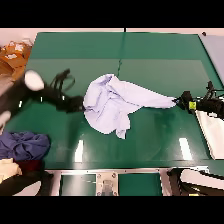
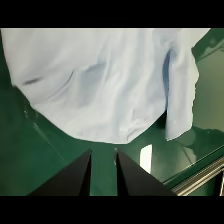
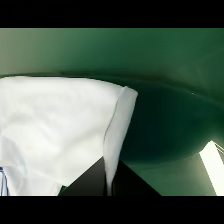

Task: Fold the shirts.

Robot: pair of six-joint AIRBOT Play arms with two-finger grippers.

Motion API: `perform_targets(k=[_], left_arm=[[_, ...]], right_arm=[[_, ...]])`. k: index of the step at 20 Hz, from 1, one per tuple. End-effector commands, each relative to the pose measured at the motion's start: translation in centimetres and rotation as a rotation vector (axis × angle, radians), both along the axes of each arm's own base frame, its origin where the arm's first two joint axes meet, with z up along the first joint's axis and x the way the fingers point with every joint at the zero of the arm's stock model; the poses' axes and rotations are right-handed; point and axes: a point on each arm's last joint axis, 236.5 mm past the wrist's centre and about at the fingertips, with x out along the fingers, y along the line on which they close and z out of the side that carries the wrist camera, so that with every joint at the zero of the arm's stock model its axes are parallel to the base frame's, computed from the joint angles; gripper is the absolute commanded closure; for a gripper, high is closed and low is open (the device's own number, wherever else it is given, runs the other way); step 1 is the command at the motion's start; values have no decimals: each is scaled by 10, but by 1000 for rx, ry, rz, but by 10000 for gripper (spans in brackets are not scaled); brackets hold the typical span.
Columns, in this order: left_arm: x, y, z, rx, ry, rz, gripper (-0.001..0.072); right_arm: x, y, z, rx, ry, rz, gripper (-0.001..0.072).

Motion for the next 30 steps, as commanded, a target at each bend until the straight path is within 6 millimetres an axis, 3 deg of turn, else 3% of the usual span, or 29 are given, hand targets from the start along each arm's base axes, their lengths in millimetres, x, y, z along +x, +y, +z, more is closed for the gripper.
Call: perform_targets(k=[1, 4, 6, 8, 10, 13, 15, 16, 18, 19, 20, 22, 26, 30], left_arm=[[-50, -12, -46, -104, 49, 185, 508], [-68, -45, -72, -106, 28, 219, 507], [-73, -54, -81, -105, 15, 263, 505], [-73, -55, -85, -108, 7, 297, 269], [-61, -52, -84, -113, -24, 341, 281], [-65, -55, -112, -107, 98, 416, 280], [-52, -63, -115, -133, 93, 442, 282], [-41, -66, -110, -145, 58, 441, 304], [-24, -72, -95, -159, -19, 409, 503], [-19, -73, -90, -166, -32, 396, 646], [-13, -67, -86, -164, -43, 363, 685], [-2, -31, -81, -128, -24, 308, 686], [0, 86, -77, 34, 62, 249, 686], [33, 145, -54, 81, -73, 280, 685]], right_arm=[[3, -4, -6, -4, 7, -13, 690], [5, -7, -6, -11, 2, -22, 689], [6, -8, -6, -16, 0, -27, 689], [7, -9, -6, -16, -2, -31, 690], [8, -10, -6, -17, -5, -35, 689], [8, -11, -6, -22, -7, -40, 690], [9, -12, -6, -28, -10, -43, 690], [9, -12, -6, -28, -10, -43, 689], [9, -12, -6, -27, -9, -42, 689], [8, -11, -6, -25, -7, -38, 690], [6, -8, -6, -16, -2, -24, 690], [-5, -1, -7, -14, 26, 26, 691], [-39, 15, -3, 18, 135, 57, 690], [-86, 57, -12, 76, 203, 85, 690]])
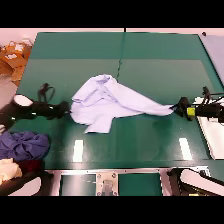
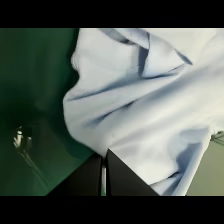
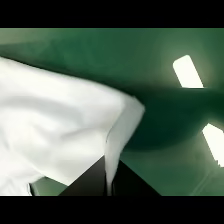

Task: Fold the shirts.

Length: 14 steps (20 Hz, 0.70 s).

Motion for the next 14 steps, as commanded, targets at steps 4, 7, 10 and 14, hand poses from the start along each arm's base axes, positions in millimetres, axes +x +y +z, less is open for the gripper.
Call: perform_targets(k=[4, 7, 10, 14], left_arm=[[8, 65, 1, 110, -23, -43, 685], [10, 67, -10, 119, -17, -60, 685], [10, 67, -17, 118, -4, -66, 685], [7, 61, -4, 95, 4, -123, 684]], right_arm=[[-53, 35, -21, 44, 98, 3, 689], [-50, 31, -23, 34, 92, -12, 688], [-45, 28, -27, 39, 94, -34, 518], [-36, -13, 8, -81, 56, 73, 359]])
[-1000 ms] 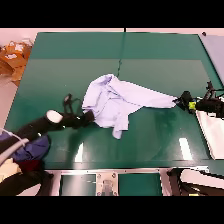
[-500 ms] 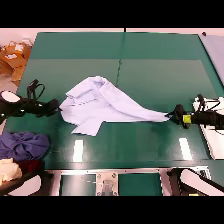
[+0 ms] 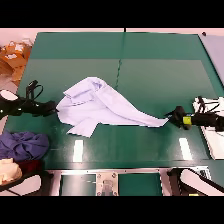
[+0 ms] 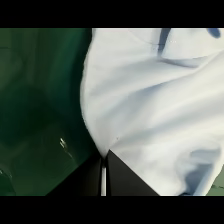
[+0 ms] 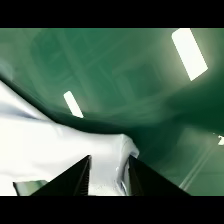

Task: Fold the shirts.

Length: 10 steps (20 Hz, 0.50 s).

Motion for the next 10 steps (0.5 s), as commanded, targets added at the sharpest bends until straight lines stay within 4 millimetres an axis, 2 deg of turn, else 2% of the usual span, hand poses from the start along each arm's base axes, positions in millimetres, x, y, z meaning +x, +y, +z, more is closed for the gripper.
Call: perform_targets(k=[1, 2, 3, 5, 6, 8, 10], left_arm=[[-2, -5, 10, -17, 14, -51, 684], [-1, -5, 14, -18, 9, -56, 556], [0, -5, 15, -19, 8, -58, 352], [-1, -4, 14, -14, 10, -63, 340], [-4, -4, 13, -10, 20, -71, 339], [-14, -6, 11, -17, 57, -96, 340], [-33, -8, 4, -19, 121, -133, 340]], right_arm=[[-5, -44, 22, -124, 19, 72, 276], [-10, -57, 25, -145, 48, 53, 259], [-15, -64, 23, -155, 67, 43, 259], [-33, -67, 4, -183, 142, 86, 193], [-38, -65, -5, -170, 178, 107, 193], [-38, -47, -16, -97, 193, 170, 194], [-33, -27, -27, -46, 196, 237, 199]])
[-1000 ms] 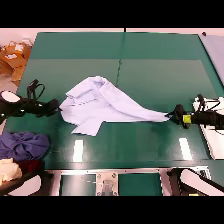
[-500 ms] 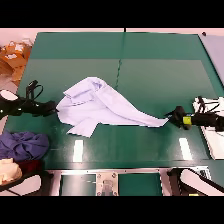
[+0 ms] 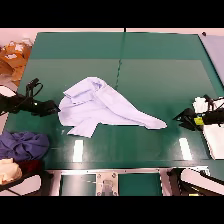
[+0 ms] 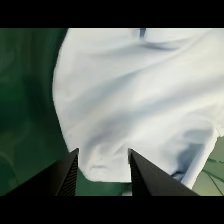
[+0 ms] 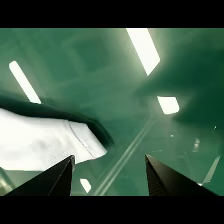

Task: Fold the shirts.

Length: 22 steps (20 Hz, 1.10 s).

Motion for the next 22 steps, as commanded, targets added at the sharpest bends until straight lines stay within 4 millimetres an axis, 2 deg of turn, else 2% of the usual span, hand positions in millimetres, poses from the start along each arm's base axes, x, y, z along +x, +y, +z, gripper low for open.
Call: perform_targets(k=[1, 3, 5, 7, 9, 11, 13, 14, 15, 16, 18, 20, 22], left_arm=[[-31, -2, -11, 5, 104, -60, 339], [-44, -1, -22, 8, 153, -44, 340], [-49, -10, -30, -33, 166, -5, 340], [-46, -14, -43, -41, 142, 43, 339], [-35, -4, -51, 1, 93, 86, 339], [-20, 3, -52, 19, 43, 127, 340], [-15, -3, -50, -21, 40, 156, 360], [-14, -3, -51, -23, 39, 161, 443], [-14, -3, -52, -22, 33, 162, 477], [-12, -6, -51, -34, 27, 160, 479], [-13, -21, -43, -98, 8, 107, 685], [-9, -36, -23, -171, -16, 57, 686], [11, -38, 19, -180, -108, 14, 686]], right_arm=[[-2, 22, -19, 57, 44, 115, 202], [-2, 29, -27, 68, 62, 143, 203], [-4, 38, -34, 85, 88, 171, 203], [-7, 47, -41, 98, 112, 202, 203], [-8, 55, -43, 101, 118, 236, 226], [-8, 60, -43, 100, 117, 262, 388], [-8, 63, -42, 107, 114, 267, 515], [-7, 64, -41, 111, 111, 266, 600], [-6, 65, -40, 117, 110, 267, 665], [-6, 65, -38, 120, 111, 271, 689], [-2, 68, -31, 140, 102, 271, 690], [10, 78, -10, 206, 61, 267, 690], [35, 94, 33, 307, -37, 260, 690]])
